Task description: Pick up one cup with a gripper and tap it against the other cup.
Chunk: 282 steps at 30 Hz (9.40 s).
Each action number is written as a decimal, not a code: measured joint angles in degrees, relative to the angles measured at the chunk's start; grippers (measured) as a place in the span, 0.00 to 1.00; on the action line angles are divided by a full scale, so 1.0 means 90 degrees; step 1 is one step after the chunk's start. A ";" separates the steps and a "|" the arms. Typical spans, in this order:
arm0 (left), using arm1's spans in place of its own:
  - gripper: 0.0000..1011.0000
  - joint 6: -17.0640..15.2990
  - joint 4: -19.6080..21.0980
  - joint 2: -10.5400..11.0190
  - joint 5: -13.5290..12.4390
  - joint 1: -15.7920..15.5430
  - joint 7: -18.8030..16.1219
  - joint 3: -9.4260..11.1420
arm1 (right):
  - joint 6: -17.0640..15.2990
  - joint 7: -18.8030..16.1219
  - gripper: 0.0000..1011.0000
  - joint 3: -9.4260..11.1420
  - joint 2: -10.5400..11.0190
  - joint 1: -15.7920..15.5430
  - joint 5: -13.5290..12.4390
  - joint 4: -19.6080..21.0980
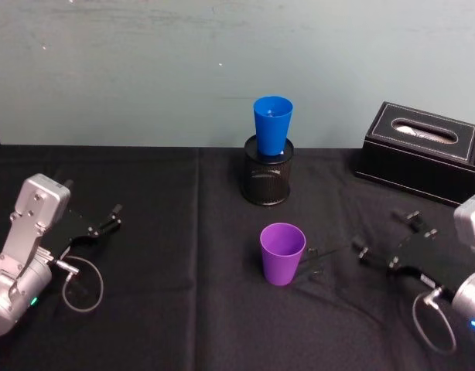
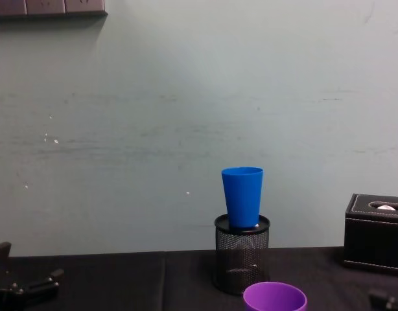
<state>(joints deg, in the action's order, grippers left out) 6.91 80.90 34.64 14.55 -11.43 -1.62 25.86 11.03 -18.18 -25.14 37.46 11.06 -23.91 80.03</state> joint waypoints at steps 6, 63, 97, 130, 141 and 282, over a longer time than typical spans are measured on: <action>1.00 0.0000 0.0000 0.0000 0.0000 0.0000 0.0000 0.0000 | 0.0050 -0.1817 0.99 -0.0147 0.0207 0.0085 -0.0729 -0.0133; 1.00 0.0000 0.0000 0.0000 0.0000 0.0000 0.0000 0.0000 | -0.0585 -0.2476 0.99 -0.0579 -0.1472 0.1383 -0.0134 -0.1654; 1.00 0.0000 0.0000 0.0000 0.0000 0.0000 0.0000 0.0000 | -0.0476 -0.2596 0.73 -0.0576 -0.1552 0.1440 -0.0176 -0.1804; 1.00 0.0000 0.0000 0.0000 0.0000 0.0000 0.0000 0.0000 | -0.0480 -0.2585 0.72 -0.0576 -0.1547 0.1436 -0.0175 -0.1796; 1.00 0.0000 0.0000 0.0000 0.0000 0.0000 0.0000 0.0000 | -0.0480 -0.2585 0.72 -0.0576 -0.1547 0.1436 -0.0175 -0.1796; 1.00 0.0000 0.0000 0.0000 0.0000 0.0000 0.0000 0.0000 | -0.2036 -0.2883 0.72 -0.0621 -0.0629 0.2238 -0.1006 -0.0215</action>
<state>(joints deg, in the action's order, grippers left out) 6.90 80.90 34.65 14.55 -11.43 -1.62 25.86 -7.30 -44.13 -30.73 31.81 31.20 -32.96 78.10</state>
